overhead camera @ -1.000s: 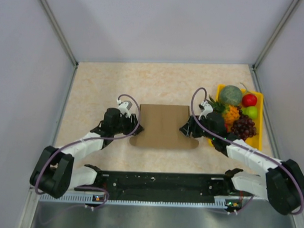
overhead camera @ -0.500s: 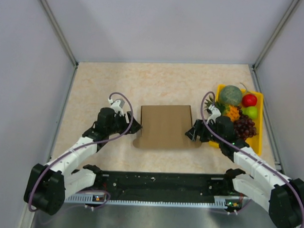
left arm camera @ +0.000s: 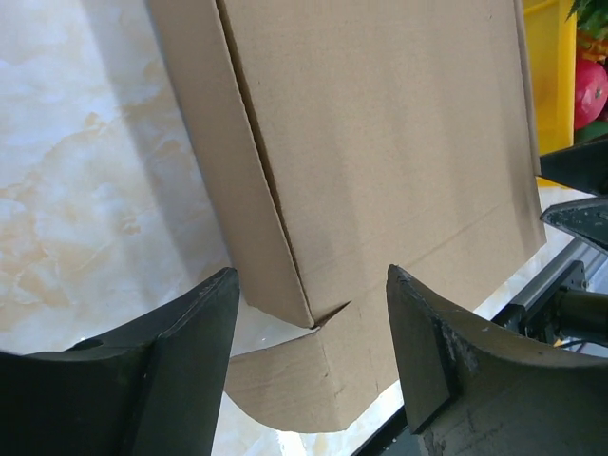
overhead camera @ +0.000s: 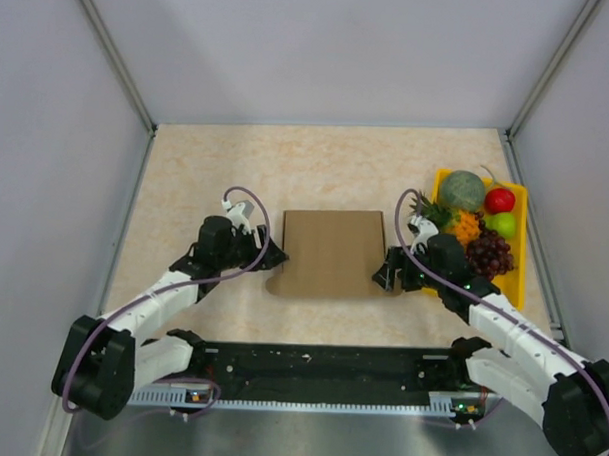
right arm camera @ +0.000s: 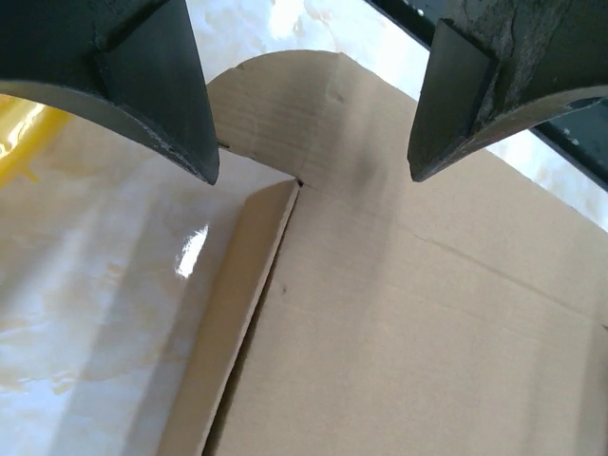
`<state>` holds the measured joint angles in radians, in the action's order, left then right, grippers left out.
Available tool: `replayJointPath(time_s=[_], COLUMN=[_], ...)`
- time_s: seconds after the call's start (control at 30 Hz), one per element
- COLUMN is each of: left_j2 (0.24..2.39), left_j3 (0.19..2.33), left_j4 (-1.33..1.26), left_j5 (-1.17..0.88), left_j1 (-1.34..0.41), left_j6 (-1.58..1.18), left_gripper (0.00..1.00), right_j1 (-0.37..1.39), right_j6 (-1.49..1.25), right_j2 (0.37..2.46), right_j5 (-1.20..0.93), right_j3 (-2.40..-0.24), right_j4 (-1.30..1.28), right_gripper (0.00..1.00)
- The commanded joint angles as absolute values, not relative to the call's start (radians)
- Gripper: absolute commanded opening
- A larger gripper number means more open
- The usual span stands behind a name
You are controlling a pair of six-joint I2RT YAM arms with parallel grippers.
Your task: Fold the paper box
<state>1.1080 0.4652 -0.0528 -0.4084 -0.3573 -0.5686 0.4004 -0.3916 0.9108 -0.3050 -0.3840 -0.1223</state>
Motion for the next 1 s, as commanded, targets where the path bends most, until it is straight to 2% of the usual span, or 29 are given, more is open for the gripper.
replayJointPath(time_s=[0.0,0.23,0.37,0.47,0.63,0.77,0.9,0.97], left_j2=[1.036,0.962,0.864,0.819,0.746,0.692,0.663,0.647], left_j3=[0.472,0.499,0.498,0.532,0.517,0.492,0.486,0.497], left_j4=[-0.036,0.069,0.161,0.264,0.302,0.313,0.334,0.348], left_j5=[-0.338,-0.243,-0.091,-0.040,-0.063,-0.084,-0.097,-0.091], left_j1=[-0.357,-0.356,-0.350,-0.339,-0.324,-0.313,-0.307,-0.304], left_j6=[-0.540,-0.647,-0.707,-0.730,-0.765,-0.779,-0.779,-0.776], left_gripper=[0.68,0.63,0.68,0.73,0.76,0.77,0.77,0.79], right_j1=[0.523,0.958,1.291,1.435,1.523,1.552,1.569,1.569], right_j6=[-0.286,-0.131,0.109,0.245,0.351,0.408,0.459,0.492], right_j2=[0.887,0.979,1.101,1.231,1.396,1.531,1.577,1.589], right_j5=[-0.050,0.398,0.647,0.773,0.853,0.957,0.998,1.012], right_j3=[-0.549,-0.733,-0.762,-0.770,-0.802,-0.824,-0.796,-0.779], right_j4=[-0.310,-0.408,-0.374,-0.342,-0.258,-0.186,-0.092,-0.031], right_gripper=[0.82,0.91,0.91,0.87,0.75,0.70,0.67,0.62])
